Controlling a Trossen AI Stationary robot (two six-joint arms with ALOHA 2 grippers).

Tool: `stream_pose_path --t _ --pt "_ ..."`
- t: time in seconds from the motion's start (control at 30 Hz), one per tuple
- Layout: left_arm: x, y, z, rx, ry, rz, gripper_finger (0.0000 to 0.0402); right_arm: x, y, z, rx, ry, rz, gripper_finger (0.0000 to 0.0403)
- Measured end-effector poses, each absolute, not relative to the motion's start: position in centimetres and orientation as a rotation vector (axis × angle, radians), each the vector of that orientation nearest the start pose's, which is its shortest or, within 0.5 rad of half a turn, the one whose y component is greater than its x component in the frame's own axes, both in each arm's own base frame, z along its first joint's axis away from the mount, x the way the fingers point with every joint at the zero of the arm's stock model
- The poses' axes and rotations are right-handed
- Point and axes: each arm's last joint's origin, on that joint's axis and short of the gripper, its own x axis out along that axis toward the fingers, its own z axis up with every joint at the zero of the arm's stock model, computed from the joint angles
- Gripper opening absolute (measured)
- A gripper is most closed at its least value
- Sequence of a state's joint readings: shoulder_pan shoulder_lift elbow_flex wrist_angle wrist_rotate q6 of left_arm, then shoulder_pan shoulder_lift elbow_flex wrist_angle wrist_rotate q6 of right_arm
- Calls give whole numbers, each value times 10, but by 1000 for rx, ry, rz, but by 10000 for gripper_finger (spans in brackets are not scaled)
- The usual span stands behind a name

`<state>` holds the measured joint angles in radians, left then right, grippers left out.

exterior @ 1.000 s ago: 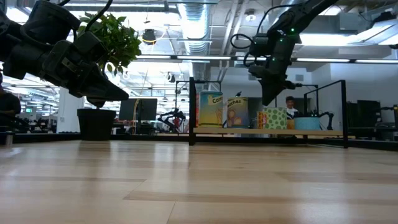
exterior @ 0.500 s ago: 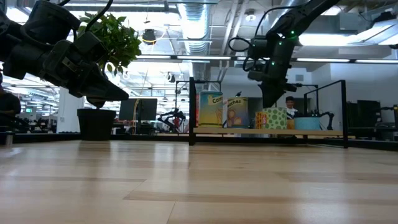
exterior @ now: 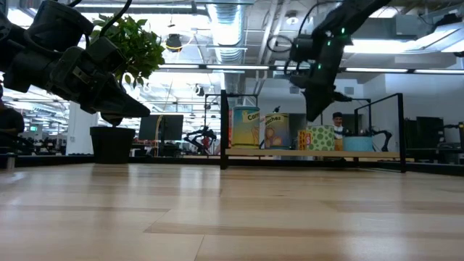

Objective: Pick and place cans onto a shelf
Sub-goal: Adjust the canned goods on the shelf

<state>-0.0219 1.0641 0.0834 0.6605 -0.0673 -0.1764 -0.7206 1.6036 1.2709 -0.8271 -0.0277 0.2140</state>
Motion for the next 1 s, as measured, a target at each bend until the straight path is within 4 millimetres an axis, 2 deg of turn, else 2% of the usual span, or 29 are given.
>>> stream_pose_path --t 0.1,0.23,0.4,0.53,0.8,1.0 --pt "170 -2 134 -165 315 74 0 239 -192 268 623 1070 -706 58" --pt "170 -2 134 -165 315 74 0 238 -165 268 634 1210 -635 58" --pt "170 -2 134 -158 316 73 0 255 -137 260 600 1308 -552 58" --pt "170 -2 133 -158 323 73 0 267 -123 254 545 1334 -550 58" --pt "169 -2 132 -145 337 73 0 273 -124 233 536 1467 -547 58" --pt "169 -2 132 -146 333 72 0 276 -128 222 519 1502 -560 58"
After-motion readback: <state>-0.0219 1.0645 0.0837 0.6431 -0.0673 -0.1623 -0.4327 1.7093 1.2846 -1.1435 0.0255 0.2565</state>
